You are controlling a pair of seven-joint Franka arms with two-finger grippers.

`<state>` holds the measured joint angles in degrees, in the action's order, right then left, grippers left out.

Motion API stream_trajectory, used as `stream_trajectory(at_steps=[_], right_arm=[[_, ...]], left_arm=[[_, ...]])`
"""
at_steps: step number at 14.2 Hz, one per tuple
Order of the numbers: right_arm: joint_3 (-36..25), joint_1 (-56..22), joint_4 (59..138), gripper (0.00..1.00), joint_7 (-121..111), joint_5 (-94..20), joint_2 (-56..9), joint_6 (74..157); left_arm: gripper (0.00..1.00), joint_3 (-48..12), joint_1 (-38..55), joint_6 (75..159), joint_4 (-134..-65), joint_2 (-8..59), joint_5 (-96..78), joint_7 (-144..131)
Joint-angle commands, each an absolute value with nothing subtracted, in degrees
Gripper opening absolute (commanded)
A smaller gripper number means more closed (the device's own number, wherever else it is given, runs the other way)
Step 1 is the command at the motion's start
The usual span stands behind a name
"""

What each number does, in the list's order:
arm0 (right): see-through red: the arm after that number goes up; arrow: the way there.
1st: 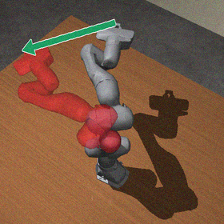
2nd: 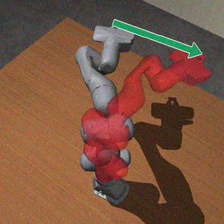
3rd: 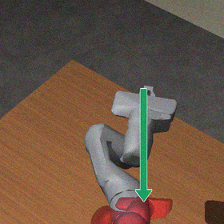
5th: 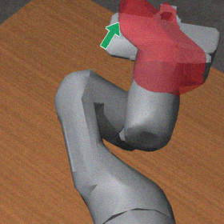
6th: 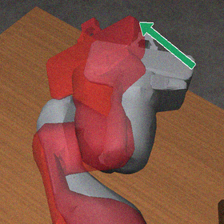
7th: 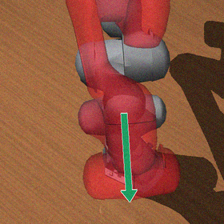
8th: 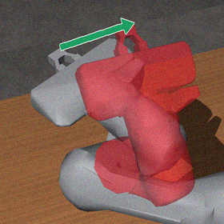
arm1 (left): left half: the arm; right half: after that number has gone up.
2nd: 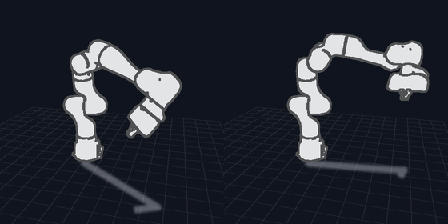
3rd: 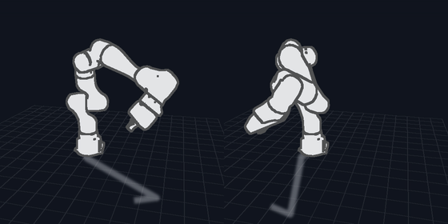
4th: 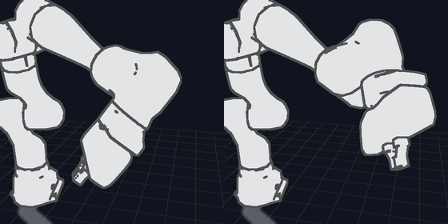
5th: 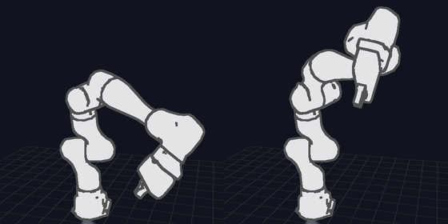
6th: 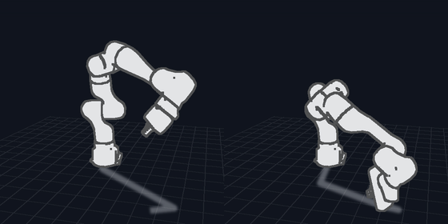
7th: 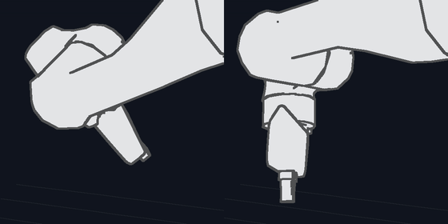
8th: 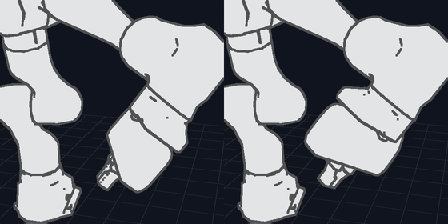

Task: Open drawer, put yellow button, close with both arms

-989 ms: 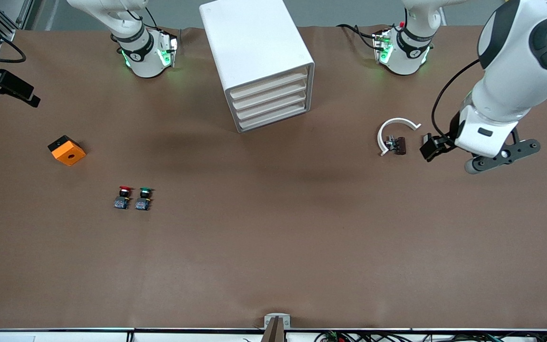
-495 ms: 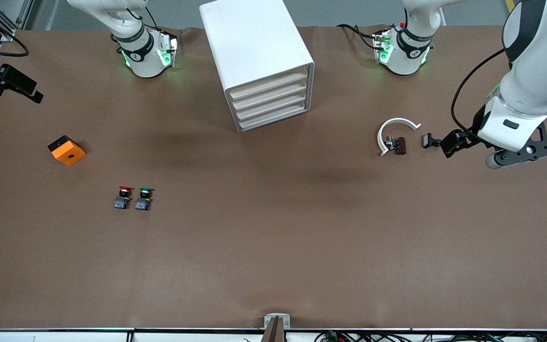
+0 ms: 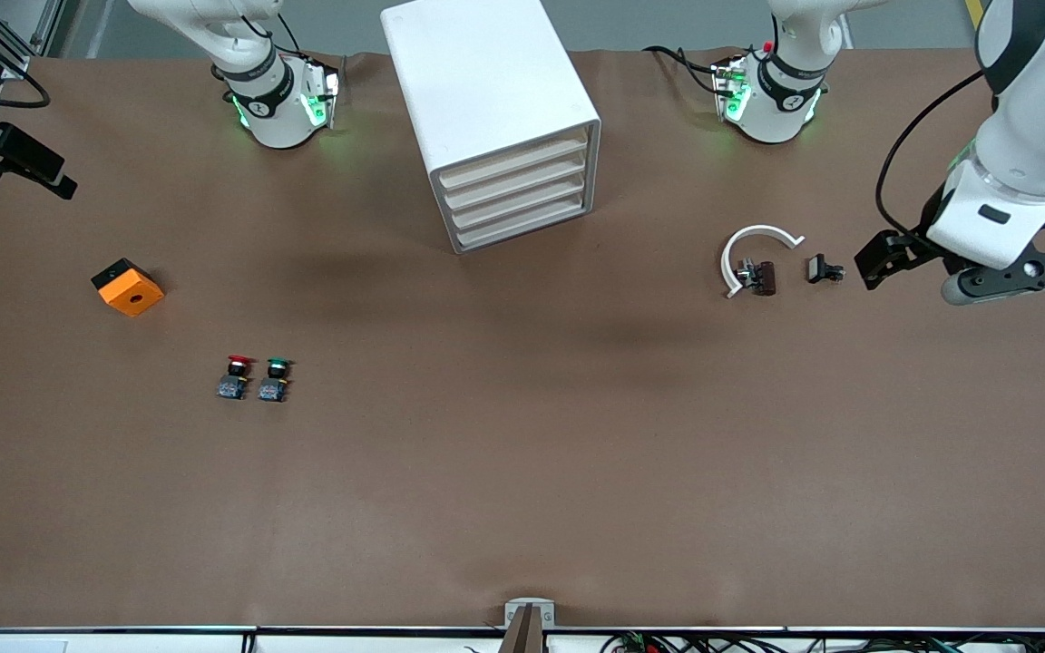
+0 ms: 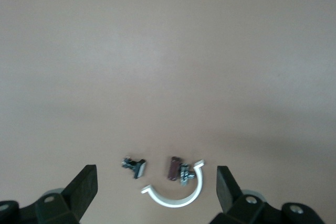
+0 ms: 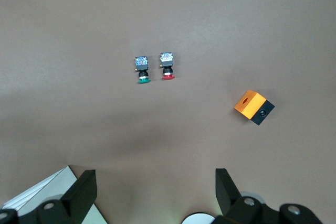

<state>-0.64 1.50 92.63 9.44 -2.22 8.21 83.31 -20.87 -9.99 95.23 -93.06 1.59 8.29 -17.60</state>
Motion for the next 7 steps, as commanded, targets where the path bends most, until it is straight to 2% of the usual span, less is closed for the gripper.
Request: stream_trajectory(at_steps=[1,4,7], right_arm=[[0.1,2.7,93.7,1.0,7.7,-2.4,9.7,83.9],[-0.1,2.3,93.4,1.0,8.0,-2.4,9.7,83.5],[0.1,2.2,93.3,1.0,8.1,-2.4,9.7,83.9]], left_arm=[[1.0,-12.1,-3.7,92.6,-93.7,-1.3,6.9,-10.2],[1.0,-7.3,-1.9,91.8,-94.2,-2.8,4.3,-4.8],[1.0,-6.3,-1.8,90.4,-94.4,-3.7,2.5,-2.1]])
